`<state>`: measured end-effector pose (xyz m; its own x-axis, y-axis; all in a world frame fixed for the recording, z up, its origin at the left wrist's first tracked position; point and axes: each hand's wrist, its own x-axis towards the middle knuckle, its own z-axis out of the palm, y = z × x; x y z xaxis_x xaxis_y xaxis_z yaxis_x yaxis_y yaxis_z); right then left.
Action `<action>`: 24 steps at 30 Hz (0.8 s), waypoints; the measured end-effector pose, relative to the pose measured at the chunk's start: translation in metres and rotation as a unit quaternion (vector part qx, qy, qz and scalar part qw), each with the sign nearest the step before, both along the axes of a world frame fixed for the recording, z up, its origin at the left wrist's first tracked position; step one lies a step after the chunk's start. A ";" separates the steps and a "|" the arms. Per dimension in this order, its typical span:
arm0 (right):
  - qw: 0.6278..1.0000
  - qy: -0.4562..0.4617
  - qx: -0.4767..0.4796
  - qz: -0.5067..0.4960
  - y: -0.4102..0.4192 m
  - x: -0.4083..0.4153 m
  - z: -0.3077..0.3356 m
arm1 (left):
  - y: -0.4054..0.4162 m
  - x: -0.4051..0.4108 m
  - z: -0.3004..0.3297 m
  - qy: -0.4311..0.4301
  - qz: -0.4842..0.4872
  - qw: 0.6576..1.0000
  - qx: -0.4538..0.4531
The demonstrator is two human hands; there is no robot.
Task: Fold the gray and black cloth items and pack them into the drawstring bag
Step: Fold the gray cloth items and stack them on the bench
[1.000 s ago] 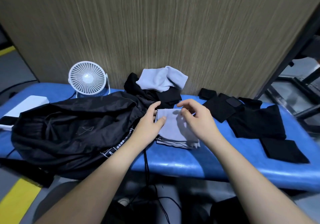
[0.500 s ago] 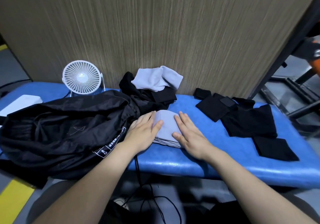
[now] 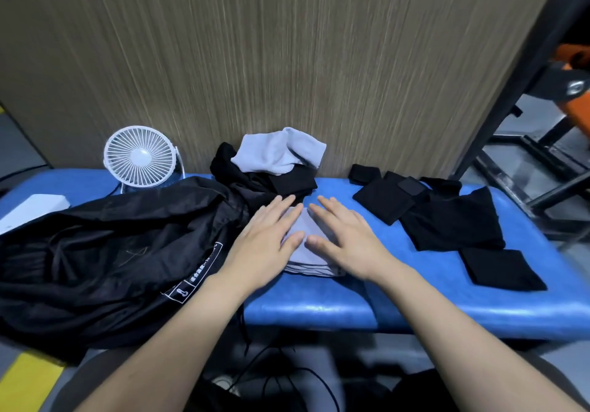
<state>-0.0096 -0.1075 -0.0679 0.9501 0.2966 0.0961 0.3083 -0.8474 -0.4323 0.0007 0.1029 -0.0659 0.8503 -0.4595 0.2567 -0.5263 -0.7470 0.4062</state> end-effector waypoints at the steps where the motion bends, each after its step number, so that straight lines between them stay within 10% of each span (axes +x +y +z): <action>1: 0.999 0.027 -0.032 0.010 0.001 0.000 -0.005 | 0.000 0.001 -0.006 0.018 0.000 0.999 0.044; 8: 0.996 0.081 -0.023 0.021 -0.003 0.009 -0.006 | 0.002 0.001 -0.012 0.084 0.025 0.996 0.002; 15: 0.966 0.008 0.226 -0.124 0.003 0.074 0.041 | 0.011 0.060 0.050 -0.111 0.156 0.966 -0.171; 24: 0.933 0.083 0.230 -0.265 0.008 0.170 0.045 | 0.039 0.188 0.064 0.122 0.268 0.954 -0.060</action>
